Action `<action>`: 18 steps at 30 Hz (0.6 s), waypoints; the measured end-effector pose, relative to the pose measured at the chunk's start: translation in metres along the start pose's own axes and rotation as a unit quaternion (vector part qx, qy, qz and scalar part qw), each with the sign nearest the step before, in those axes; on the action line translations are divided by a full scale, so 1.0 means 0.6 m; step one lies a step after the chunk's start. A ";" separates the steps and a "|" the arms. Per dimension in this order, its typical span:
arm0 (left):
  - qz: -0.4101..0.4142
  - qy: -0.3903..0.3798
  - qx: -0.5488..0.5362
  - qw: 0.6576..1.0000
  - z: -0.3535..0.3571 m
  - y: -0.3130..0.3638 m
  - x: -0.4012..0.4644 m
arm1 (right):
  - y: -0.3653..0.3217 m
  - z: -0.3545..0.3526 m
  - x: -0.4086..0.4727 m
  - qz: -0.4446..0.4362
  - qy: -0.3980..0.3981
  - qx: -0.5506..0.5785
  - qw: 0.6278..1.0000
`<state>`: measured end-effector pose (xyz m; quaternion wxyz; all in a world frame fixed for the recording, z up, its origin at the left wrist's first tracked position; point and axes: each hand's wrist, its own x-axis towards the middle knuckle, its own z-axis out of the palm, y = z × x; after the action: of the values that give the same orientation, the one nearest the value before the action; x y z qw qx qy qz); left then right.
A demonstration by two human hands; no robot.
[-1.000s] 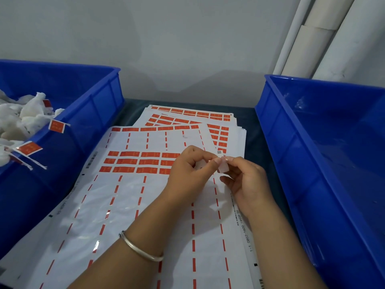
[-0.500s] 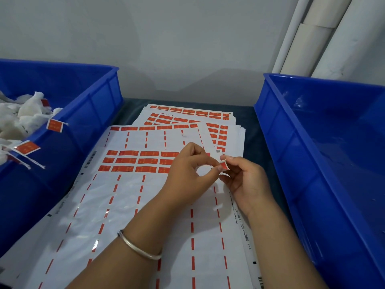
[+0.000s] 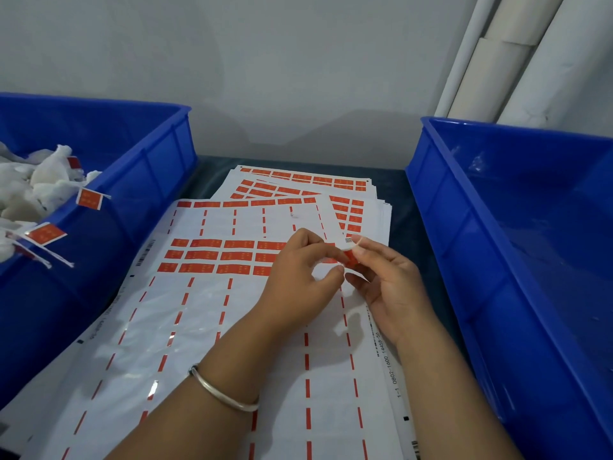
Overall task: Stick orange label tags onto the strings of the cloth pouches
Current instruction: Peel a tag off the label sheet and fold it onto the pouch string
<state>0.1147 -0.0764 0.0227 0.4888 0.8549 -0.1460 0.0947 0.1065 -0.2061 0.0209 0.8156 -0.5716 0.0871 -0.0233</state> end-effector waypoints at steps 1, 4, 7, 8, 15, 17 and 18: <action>-0.008 0.003 -0.013 1.000 -0.001 0.000 0.001 | 0.001 0.000 0.001 -0.001 -0.007 0.003 1.000; -0.025 0.011 -0.058 0.998 -0.005 0.001 0.002 | 0.005 0.002 0.003 -0.009 -0.024 -0.002 1.000; -0.041 0.016 -0.096 0.994 -0.006 0.002 0.003 | 0.009 0.004 0.006 -0.024 -0.015 0.001 1.000; -0.052 0.019 -0.112 0.992 -0.006 0.002 0.003 | 0.010 0.004 0.006 -0.029 -0.012 0.000 1.000; -0.065 0.023 -0.128 0.989 -0.009 0.004 0.007 | 0.013 0.005 0.006 -0.052 -0.046 -0.024 0.997; -0.066 0.019 -0.126 0.990 -0.010 0.003 0.007 | 0.014 0.006 0.006 -0.060 -0.052 -0.033 0.996; -0.068 0.015 -0.126 0.990 -0.010 0.003 0.008 | 0.014 0.005 0.007 -0.064 -0.051 -0.038 0.996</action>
<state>0.1186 -0.0728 0.0287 0.6004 0.7925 -0.0912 0.0554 0.1104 -0.2008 0.0133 0.7935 -0.6070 0.0088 -0.0429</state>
